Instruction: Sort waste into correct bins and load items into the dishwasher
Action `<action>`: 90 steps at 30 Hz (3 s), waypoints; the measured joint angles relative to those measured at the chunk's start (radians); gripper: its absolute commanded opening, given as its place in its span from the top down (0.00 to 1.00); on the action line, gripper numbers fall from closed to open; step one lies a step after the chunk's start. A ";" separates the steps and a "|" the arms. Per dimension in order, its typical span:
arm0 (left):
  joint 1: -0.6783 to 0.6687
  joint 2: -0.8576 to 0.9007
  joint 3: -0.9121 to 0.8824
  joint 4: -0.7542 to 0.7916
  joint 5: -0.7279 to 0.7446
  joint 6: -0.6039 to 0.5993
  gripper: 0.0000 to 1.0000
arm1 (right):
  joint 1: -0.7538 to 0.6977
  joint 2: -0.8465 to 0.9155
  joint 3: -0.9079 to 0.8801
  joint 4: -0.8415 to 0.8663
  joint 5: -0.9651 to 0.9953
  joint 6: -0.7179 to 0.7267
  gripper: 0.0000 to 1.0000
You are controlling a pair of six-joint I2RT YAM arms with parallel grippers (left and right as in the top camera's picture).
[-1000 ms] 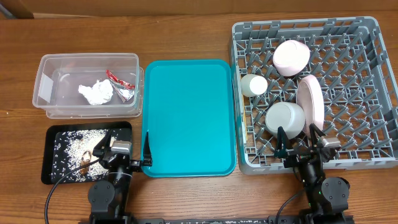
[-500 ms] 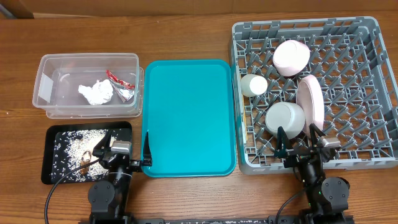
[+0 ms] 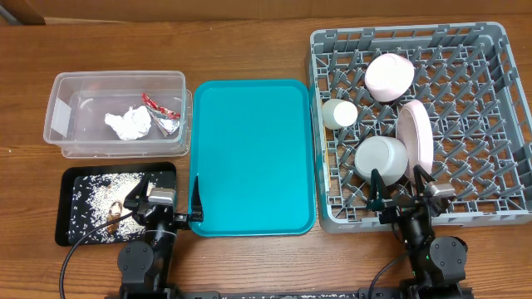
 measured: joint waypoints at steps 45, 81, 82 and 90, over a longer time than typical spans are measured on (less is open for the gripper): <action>0.002 0.000 0.000 0.000 -0.003 0.000 0.00 | 0.000 0.000 0.000 0.000 0.000 0.000 0.00; 0.002 0.000 0.000 0.000 -0.003 0.000 0.00 | 0.000 0.000 0.000 0.000 0.000 0.000 0.00; 0.002 0.000 0.000 -0.001 -0.003 0.000 0.00 | 0.000 0.000 0.000 0.000 0.000 0.000 0.00; 0.002 0.000 0.000 0.000 -0.003 0.000 0.00 | 0.000 0.000 0.000 0.000 0.000 0.000 0.00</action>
